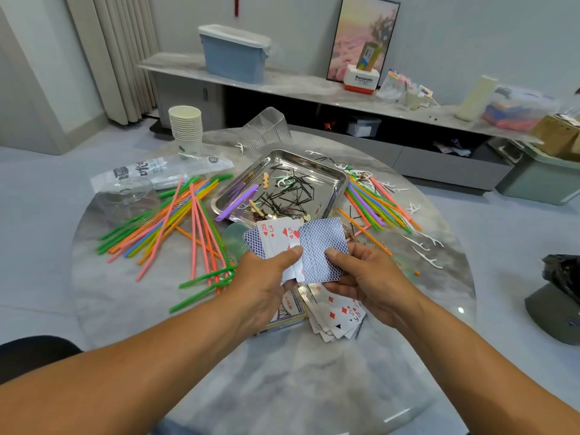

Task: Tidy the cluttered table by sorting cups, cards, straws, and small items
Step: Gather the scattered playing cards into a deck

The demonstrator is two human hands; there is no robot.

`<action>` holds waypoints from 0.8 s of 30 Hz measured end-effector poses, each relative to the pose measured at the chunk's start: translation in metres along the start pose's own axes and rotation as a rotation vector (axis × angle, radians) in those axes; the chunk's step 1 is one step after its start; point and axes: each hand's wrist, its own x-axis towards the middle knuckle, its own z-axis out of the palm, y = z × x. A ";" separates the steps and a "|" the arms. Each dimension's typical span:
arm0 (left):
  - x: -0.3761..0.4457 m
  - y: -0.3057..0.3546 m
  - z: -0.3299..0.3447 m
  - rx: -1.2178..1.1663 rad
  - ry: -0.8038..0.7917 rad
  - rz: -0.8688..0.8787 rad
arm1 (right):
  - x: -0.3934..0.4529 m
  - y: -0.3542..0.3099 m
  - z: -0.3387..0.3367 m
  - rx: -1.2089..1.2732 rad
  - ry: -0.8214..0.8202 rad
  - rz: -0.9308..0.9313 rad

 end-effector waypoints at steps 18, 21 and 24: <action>-0.010 0.012 -0.002 -0.139 -0.200 -0.172 | -0.003 0.021 0.012 -0.914 0.172 -0.648; -0.011 0.007 -0.002 -0.054 -0.193 -0.134 | 0.000 0.013 0.010 -0.543 0.155 -0.456; -0.010 0.001 -0.001 0.081 -0.137 -0.067 | 0.002 0.010 0.005 -0.246 0.065 -0.284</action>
